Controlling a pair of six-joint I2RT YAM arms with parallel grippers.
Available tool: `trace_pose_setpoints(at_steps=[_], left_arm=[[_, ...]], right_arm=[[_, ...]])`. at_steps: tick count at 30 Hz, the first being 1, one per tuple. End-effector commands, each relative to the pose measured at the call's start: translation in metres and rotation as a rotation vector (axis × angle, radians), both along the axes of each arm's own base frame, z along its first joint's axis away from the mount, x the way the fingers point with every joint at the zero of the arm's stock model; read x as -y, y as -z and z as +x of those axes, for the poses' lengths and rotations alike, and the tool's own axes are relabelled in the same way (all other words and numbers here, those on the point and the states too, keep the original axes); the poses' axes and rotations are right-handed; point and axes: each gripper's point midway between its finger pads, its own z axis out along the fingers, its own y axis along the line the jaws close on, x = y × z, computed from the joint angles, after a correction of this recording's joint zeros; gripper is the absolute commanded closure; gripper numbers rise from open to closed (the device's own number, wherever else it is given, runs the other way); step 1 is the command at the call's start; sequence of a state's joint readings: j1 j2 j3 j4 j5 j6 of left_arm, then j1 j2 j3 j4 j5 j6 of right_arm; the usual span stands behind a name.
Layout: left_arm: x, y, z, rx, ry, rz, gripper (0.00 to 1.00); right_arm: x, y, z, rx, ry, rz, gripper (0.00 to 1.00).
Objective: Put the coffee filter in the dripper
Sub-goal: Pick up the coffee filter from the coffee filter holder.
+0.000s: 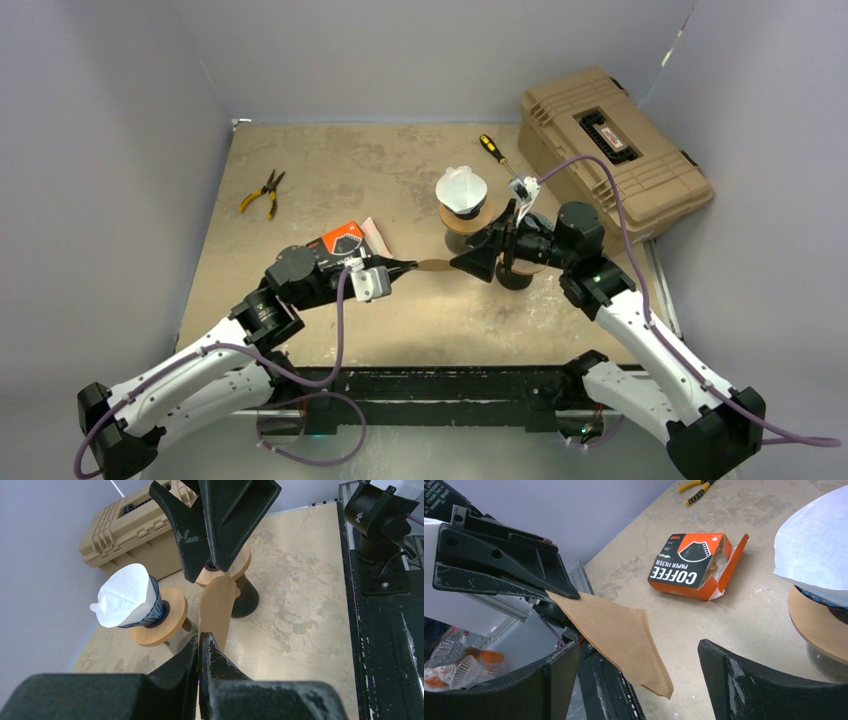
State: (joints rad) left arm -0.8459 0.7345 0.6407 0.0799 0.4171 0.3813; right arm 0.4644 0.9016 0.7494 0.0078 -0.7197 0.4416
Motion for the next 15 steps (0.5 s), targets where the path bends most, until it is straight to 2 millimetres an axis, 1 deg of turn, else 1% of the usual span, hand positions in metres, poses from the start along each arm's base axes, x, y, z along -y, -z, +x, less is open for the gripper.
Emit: trace_pose_setpoints(at_steps=[1,8,11,15], left_arm=[[0.005,-0.011,-0.004,0.033,0.034,-0.040,1.00],[0.005,-0.017,-0.005,0.046,0.038,-0.059,1.00],[0.005,-0.017,-0.006,0.043,0.040,-0.061,1.00],[0.004,-0.016,-0.005,0.042,0.035,-0.060,1.00]], right_arm=[[0.000,-0.009,0.007,0.042,0.021,0.013,0.08],[-0.001,0.006,0.011,0.011,0.021,-0.014,0.09],[-0.001,0.006,0.012,0.012,0.026,-0.016,0.09],[-0.001,0.001,0.011,0.027,0.022,-0.011,0.09]])
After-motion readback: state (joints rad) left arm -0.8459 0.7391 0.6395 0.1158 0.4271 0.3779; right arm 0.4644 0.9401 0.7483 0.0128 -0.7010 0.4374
